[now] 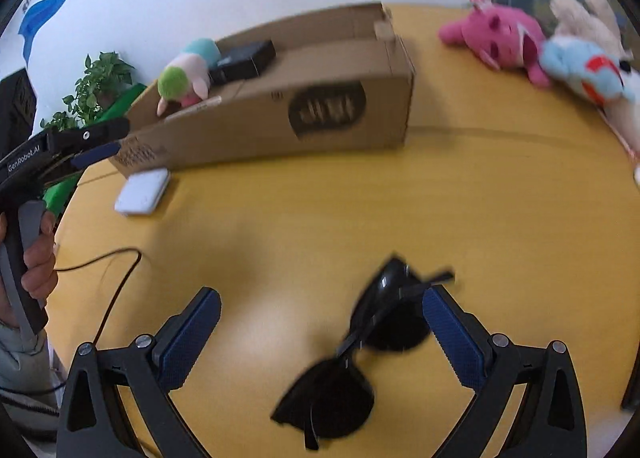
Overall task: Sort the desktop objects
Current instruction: 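Reach both tools to the black sunglasses and close on the frame, then lift the sunglasses with both tools off the table, then carry the sunglasses over the box, lower them inside and open both tools, then withdraw both tools from the box, then reach both tools to the white plastic device and grasp its sides, then lift the white device with both tools and lower it into the box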
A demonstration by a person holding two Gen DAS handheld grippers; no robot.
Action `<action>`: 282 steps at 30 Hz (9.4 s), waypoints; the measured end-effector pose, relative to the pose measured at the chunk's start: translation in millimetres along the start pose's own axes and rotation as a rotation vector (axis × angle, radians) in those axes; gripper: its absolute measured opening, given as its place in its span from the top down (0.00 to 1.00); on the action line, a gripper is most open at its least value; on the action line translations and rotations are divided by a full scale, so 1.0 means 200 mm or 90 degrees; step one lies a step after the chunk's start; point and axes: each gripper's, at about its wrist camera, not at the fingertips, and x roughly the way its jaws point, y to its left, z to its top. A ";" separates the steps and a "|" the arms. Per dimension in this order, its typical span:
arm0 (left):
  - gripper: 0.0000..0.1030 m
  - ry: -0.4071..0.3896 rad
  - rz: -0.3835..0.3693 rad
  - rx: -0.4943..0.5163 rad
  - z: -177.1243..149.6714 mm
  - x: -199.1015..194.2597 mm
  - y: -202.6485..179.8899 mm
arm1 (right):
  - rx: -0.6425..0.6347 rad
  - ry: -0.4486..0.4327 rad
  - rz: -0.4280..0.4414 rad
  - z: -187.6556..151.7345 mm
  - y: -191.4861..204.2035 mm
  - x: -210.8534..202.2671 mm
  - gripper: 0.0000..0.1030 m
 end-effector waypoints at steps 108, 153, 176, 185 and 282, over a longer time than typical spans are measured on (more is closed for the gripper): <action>0.92 0.183 -0.093 -0.168 -0.17 0.33 -0.03 | -0.385 -0.051 0.116 -0.06 0.60 0.43 0.35; 0.90 0.077 -0.095 -0.106 1.42 0.66 0.32 | -0.544 -0.163 0.148 1.52 0.50 0.70 0.35; 0.91 0.242 0.000 -0.147 1.33 1.35 0.46 | -0.469 0.048 0.137 1.50 0.45 1.42 0.35; 0.90 0.170 0.013 -0.091 1.38 1.05 0.41 | -0.404 0.016 0.139 1.45 0.43 1.18 0.21; 0.72 -0.048 -0.019 0.035 0.24 -0.28 0.33 | -0.322 -0.173 0.057 0.39 0.80 0.15 0.33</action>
